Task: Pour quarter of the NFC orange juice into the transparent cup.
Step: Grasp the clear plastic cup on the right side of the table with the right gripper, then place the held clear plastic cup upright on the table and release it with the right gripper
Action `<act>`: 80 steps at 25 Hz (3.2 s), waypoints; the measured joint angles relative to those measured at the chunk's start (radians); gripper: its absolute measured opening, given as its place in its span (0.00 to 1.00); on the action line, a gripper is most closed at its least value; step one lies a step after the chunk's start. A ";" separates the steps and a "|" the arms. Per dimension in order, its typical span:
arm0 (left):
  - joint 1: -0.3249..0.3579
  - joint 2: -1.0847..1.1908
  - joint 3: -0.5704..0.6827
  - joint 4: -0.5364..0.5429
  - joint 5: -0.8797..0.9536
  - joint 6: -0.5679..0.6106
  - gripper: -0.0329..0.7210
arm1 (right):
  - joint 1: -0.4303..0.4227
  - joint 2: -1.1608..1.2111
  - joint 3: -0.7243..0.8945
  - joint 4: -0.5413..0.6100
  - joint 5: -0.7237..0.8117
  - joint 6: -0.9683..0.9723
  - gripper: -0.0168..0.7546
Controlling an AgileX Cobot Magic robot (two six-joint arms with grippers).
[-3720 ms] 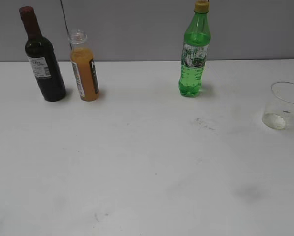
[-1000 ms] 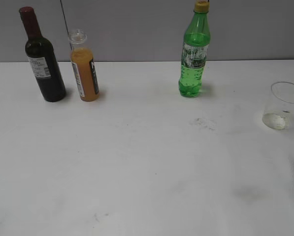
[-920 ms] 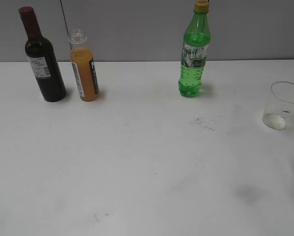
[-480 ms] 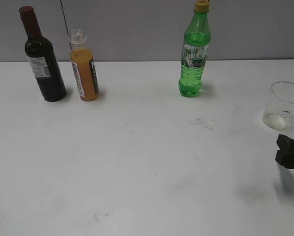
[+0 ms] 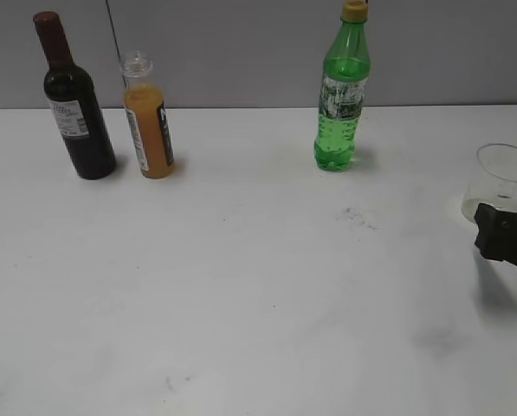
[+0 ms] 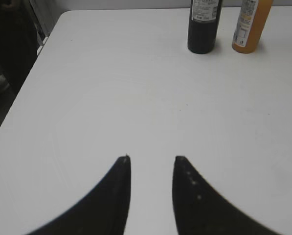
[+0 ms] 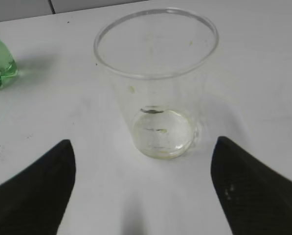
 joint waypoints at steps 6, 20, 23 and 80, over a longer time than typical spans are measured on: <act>0.000 0.000 0.000 0.000 0.000 0.000 0.35 | 0.000 0.014 -0.032 0.011 -0.001 0.000 0.90; 0.000 0.000 0.000 0.000 0.000 0.000 0.35 | 0.000 0.214 -0.202 0.053 -0.001 0.072 0.90; 0.000 0.000 0.000 0.000 0.000 0.000 0.35 | 0.000 0.247 -0.243 0.065 -0.001 0.082 0.90; 0.000 0.000 0.000 0.000 0.000 0.000 0.35 | 0.016 0.251 -0.467 -1.159 -0.007 0.075 0.72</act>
